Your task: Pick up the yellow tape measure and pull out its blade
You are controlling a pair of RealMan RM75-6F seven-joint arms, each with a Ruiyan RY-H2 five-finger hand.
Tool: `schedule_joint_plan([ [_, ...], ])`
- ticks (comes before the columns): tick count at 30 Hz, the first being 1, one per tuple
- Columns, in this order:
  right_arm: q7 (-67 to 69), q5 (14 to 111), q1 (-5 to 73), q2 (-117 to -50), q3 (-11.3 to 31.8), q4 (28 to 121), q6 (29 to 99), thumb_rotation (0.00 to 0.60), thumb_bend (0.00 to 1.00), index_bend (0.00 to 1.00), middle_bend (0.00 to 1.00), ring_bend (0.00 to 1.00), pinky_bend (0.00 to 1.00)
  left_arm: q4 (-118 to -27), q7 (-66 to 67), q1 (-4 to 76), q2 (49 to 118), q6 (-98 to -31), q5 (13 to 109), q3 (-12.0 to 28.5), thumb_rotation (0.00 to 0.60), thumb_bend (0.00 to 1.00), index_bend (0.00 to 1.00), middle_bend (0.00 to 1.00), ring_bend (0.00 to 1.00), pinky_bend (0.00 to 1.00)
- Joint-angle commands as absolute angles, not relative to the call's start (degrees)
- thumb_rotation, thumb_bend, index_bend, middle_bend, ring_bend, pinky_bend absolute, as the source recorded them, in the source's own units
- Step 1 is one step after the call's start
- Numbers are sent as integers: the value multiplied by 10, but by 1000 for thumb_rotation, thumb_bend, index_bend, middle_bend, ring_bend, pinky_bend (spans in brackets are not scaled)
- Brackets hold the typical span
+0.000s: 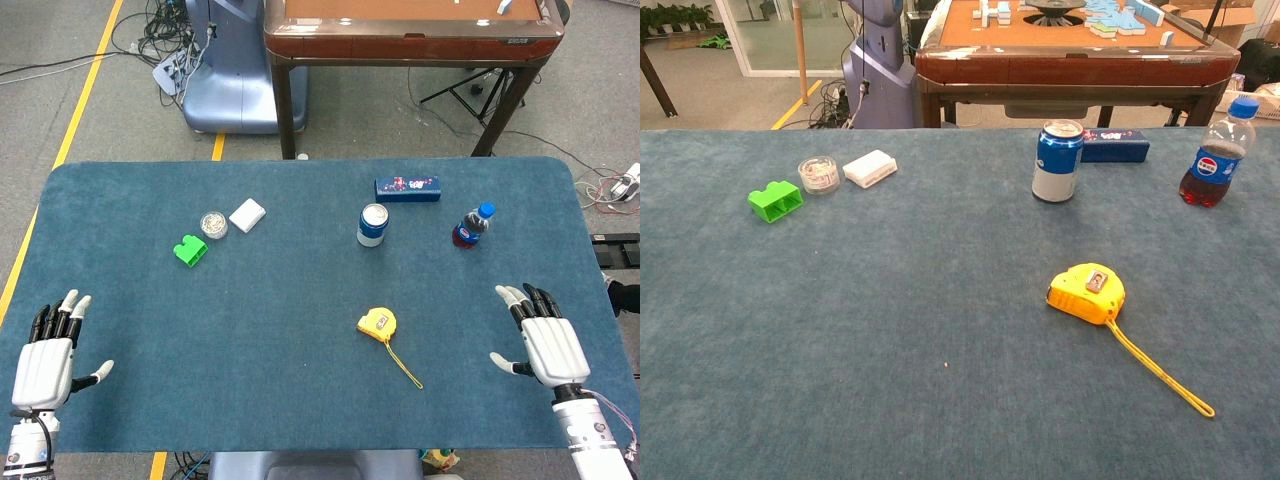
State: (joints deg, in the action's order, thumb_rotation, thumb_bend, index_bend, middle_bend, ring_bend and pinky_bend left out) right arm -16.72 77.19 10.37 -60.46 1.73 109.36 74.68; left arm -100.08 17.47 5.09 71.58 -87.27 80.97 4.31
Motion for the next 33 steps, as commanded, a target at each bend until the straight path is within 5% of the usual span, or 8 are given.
schedule_joint_plan([
  [1,-168,772,105,-603,17,1095,745,600,230,117,145,35,0,-1001,175,51,716,-872,809,43,600,126,0,0,0,0],
  [14,-185,765,148,-620,26,1090,684,600,230,117,171,44,0,-1002,175,52,717,-871,813,42,600,126,0,0,0,0],
  [33,-207,675,295,-743,63,983,509,600,230,117,174,61,0,-1010,168,38,705,-889,826,34,600,126,0,0,0,0],
])
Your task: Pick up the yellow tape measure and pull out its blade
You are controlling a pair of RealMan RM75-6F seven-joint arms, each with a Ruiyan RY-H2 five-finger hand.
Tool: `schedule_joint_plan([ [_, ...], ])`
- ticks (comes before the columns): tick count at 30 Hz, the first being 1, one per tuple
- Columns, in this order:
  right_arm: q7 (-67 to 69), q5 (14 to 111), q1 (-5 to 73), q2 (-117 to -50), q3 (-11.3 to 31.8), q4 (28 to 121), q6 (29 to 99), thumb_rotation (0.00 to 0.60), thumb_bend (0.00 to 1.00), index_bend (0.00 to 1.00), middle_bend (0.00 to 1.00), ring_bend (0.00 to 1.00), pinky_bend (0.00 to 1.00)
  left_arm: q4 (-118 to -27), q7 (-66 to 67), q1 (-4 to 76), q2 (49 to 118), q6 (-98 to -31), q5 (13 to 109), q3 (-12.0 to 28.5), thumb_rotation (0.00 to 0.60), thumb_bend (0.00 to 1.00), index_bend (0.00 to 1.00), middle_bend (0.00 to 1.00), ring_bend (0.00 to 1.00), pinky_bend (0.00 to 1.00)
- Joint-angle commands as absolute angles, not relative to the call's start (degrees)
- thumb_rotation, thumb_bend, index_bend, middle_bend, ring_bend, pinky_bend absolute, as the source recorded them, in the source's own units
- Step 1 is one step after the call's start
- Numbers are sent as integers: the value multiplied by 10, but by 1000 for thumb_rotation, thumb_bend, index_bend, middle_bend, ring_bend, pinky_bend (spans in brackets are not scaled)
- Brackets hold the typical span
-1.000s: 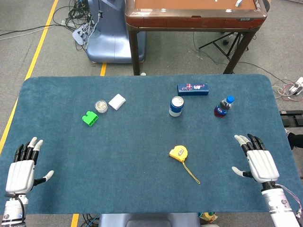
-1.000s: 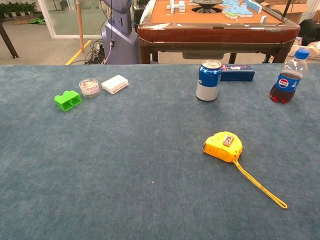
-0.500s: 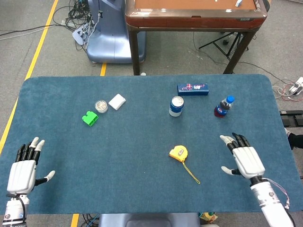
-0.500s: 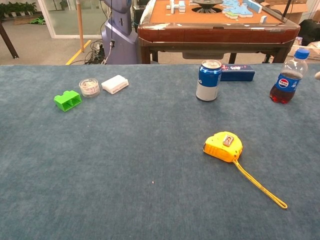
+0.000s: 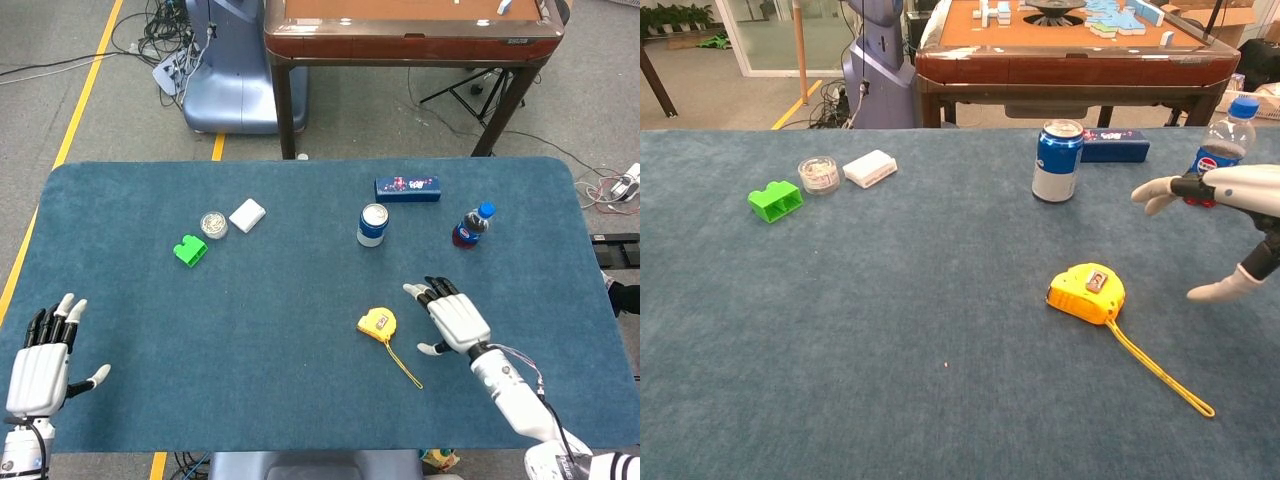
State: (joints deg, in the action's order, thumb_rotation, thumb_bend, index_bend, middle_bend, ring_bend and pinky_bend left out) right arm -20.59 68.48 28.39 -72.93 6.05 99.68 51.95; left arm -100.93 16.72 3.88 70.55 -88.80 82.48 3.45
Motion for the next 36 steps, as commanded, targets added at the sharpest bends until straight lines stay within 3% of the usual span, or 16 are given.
schedule_joint_plan([
  [1,-207,673,299,-748,63,978,506,600,230,117,174,61,0,-1010,168,37,705,-890,827,34,600,126,0,0,0,0],
  [25,-284,570,401,-892,77,894,481,600,230,118,174,74,0,-1002,138,27,699,-894,831,31,600,126,0,0,0,0],
  [36,-309,521,412,-887,53,884,485,600,230,118,174,81,0,-994,128,27,702,-888,830,30,600,126,0,0,0,0],
])
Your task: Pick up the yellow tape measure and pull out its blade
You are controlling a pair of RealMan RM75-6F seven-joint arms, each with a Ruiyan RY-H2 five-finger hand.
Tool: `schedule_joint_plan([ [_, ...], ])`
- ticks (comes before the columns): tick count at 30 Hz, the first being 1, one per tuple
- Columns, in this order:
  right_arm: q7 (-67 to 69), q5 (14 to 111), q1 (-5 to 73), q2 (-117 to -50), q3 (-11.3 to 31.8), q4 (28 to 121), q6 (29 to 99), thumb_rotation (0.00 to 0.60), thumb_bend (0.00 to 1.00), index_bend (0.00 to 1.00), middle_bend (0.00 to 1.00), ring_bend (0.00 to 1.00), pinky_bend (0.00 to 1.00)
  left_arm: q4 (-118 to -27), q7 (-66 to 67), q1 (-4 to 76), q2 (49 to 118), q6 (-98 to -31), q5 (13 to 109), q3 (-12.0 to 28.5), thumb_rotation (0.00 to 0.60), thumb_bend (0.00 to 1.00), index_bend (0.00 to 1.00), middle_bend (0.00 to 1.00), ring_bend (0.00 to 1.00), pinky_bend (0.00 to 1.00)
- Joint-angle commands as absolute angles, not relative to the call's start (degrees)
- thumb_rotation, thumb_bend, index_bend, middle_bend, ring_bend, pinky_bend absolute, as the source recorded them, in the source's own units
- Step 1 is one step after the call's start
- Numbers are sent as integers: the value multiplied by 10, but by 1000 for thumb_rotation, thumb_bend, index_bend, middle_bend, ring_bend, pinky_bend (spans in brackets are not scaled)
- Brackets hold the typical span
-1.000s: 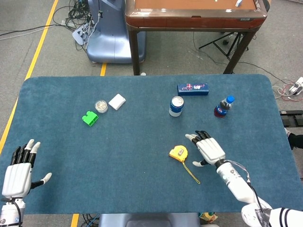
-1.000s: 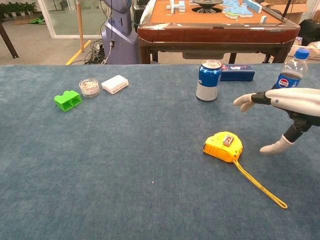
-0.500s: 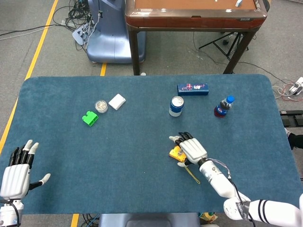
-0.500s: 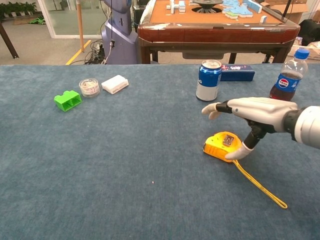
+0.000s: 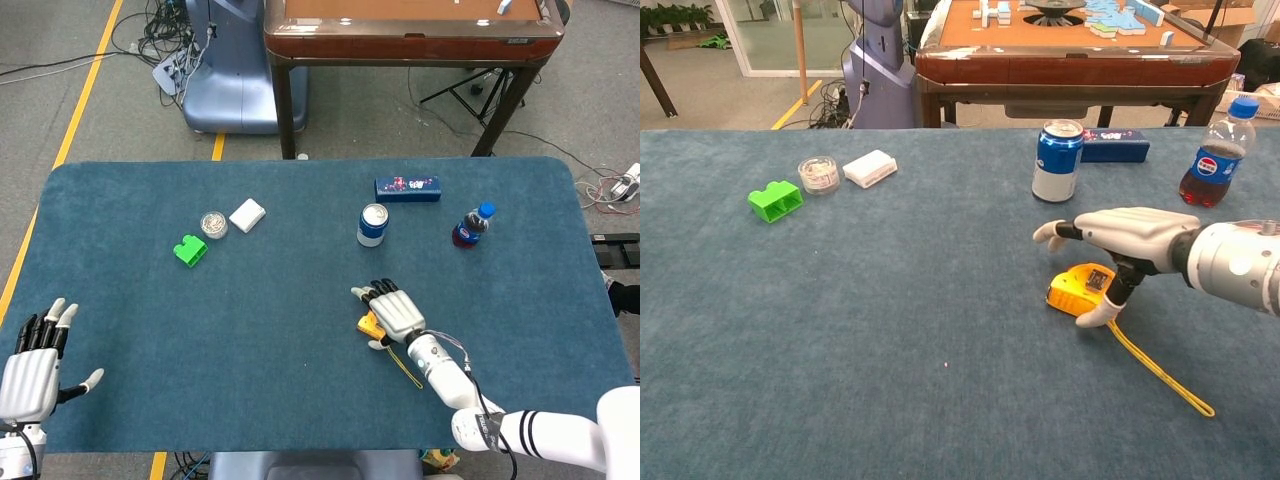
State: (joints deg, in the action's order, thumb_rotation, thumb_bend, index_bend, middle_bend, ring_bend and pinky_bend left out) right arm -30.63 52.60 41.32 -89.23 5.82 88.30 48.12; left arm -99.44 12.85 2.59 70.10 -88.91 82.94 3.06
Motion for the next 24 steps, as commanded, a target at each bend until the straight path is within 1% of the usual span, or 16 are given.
schedule_joint_plan([
  [1,-310,519,412,-885,51,885,486,600,230,118,174,83,0,-993,128,27,703,-887,830,30,600,126,0,0,0,0],
  [9,-311,506,404,-863,41,883,510,600,230,118,176,90,0,-994,133,32,707,-881,832,31,600,126,0,0,0,0],
  [14,-306,509,405,-854,36,888,504,600,230,118,182,90,0,-997,139,32,708,-880,831,31,600,126,0,0,0,0],
  [20,-269,554,411,-844,33,890,480,600,230,156,225,116,0,-1002,145,29,707,-883,831,31,600,126,0,0,0,0],
  [24,-256,576,412,-842,31,889,480,600,230,161,240,117,0,-1003,148,29,707,-882,829,30,600,126,0,0,0,0],
])
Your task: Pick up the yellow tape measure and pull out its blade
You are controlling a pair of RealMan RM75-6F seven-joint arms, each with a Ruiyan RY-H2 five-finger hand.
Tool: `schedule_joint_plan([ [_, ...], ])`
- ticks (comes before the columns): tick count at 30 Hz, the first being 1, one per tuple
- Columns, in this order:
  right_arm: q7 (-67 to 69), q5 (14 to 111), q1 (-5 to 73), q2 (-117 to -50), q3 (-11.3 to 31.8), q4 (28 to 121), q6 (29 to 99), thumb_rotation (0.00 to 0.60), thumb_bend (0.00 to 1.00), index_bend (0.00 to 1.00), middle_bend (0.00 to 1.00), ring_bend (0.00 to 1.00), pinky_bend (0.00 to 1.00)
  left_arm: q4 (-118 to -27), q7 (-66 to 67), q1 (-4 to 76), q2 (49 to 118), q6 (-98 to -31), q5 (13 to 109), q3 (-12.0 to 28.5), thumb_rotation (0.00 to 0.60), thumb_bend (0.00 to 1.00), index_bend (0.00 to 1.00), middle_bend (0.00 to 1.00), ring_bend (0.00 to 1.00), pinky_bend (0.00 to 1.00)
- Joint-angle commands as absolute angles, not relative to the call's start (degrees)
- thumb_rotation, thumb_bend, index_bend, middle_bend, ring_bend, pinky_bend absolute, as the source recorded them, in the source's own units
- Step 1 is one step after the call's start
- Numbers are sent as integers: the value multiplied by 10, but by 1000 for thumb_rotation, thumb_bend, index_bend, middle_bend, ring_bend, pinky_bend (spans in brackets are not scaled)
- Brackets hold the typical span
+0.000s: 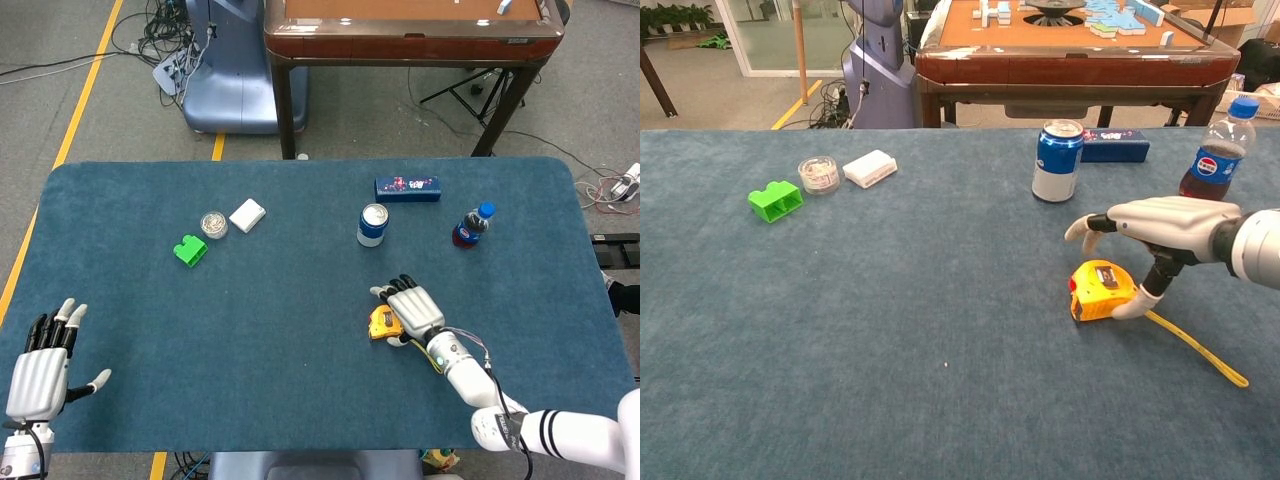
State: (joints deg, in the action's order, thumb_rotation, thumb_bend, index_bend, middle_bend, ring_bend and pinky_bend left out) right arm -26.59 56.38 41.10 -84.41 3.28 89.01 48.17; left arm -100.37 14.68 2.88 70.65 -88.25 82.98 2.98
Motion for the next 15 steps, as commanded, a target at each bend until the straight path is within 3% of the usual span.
schedule_joint_plan([
  [1,-252,580,412,-842,30,889,480,600,233,161,240,117,0,-1003,149,29,707,-882,829,30,600,126,0,0,0,0],
  [5,-240,604,408,-844,24,884,483,600,277,176,245,118,2,-1003,149,29,708,-877,825,30,600,126,0,0,0,0],
  [15,-233,625,404,-838,12,884,482,600,279,210,247,117,5,-1006,144,28,709,-876,824,28,600,126,0,0,0,0],
])
